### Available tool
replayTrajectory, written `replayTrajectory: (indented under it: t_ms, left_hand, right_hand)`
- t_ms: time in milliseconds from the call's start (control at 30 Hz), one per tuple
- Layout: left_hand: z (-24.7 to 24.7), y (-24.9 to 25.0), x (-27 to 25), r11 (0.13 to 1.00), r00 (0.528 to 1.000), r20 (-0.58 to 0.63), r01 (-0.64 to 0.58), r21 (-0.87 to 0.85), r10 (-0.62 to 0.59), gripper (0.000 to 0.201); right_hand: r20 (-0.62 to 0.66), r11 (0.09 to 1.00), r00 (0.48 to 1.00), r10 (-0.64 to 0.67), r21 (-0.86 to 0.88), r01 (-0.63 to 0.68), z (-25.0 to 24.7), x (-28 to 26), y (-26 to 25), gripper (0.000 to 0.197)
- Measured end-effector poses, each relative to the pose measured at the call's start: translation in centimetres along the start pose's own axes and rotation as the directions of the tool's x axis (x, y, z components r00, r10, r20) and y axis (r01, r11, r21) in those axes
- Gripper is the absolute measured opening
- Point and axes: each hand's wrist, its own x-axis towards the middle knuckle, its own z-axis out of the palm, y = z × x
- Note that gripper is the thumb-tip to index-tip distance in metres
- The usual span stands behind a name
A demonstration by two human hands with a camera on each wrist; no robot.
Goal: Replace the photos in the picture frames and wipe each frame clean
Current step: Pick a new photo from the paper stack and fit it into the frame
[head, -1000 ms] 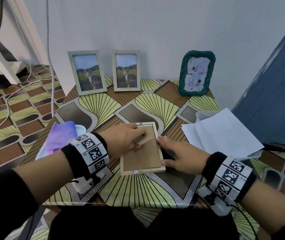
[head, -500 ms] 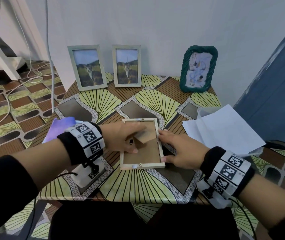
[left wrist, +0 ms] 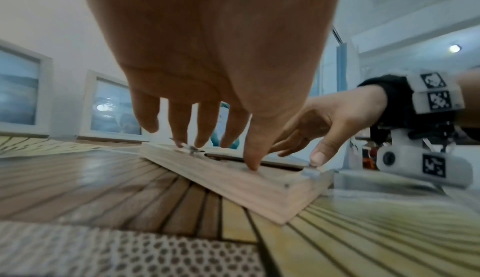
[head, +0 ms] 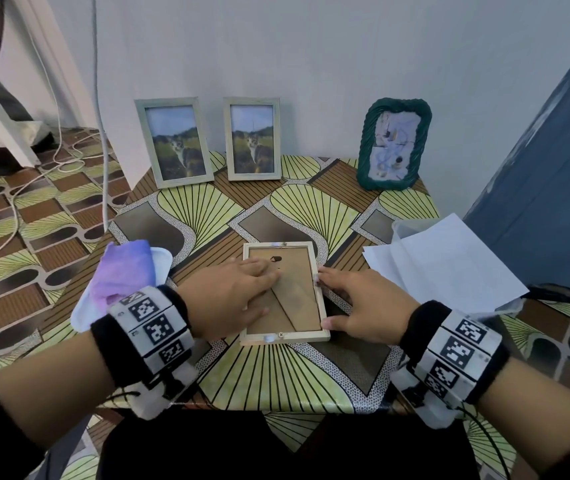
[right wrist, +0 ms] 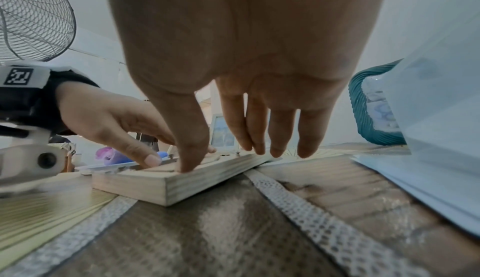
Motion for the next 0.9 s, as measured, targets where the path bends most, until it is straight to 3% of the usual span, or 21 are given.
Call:
replayTrajectory:
  t_ms: [100, 200, 333, 567, 633, 800, 900]
  left_hand:
    - [0.2, -1.4, -1.5, 0.987, 0.989, -0.125, 0.065, -0.145, -0.083, 0.065]
    - [0.6, -2.3, -2.3, 0.976, 0.982, -0.18, 0.016, -0.218, -0.057, 0.056]
    - [0.9, -2.4, -2.7, 0.979, 0.991, -0.093, 0.075, -0.189, -0.094, 0.066]
    - [0.5, -1.5, -3.4, 0.979, 0.954, -0.25, 0.124, -0.164, -0.163, 0.045]
    - [0.6, -1.4, -3.3, 0.976, 0.966, -0.204, 0.119, -0.182, -0.156, 0.044]
    - [1.3, -1.9, -3.1, 0.973, 0.986, -0.06, 0.144, -0.179, -0.157, 0.065]
    - [1.7, -2.1, -3.0, 0.975, 0.989, -0.029, 0.141, -0.171, -0.148, 0.062]
  right_hand:
    - [-0.041, 0.999, 0.999, 0.014, 0.032, -0.013, -0.4, -0.3, -0.1, 0.061]
    - [-0.091, 0.999, 0.995, 0.051, 0.013, -0.05, -0.6, 0.3, -0.2, 0.045]
    - [-0.043, 0.995, 0.999, 0.027, -0.1, -0.031, -0.1, 1.0, -0.5, 0.054]
    - [-0.064, 0.995, 0.998, -0.018, -0.102, 0.011, 0.7, 1.3, -0.1, 0.057]
    - [-0.073, 0.995, 0.997, -0.037, -0.094, 0.03, 0.8, 1.4, 0.1, 0.056]
    - [-0.07, 0.993, 0.994, -0.08, -0.087, 0.074, 1.0, 1.7, 0.6, 0.059]
    - [-0.067, 0.991, 0.992, -0.103, -0.095, 0.096, 1.0, 1.8, 0.8, 0.06]
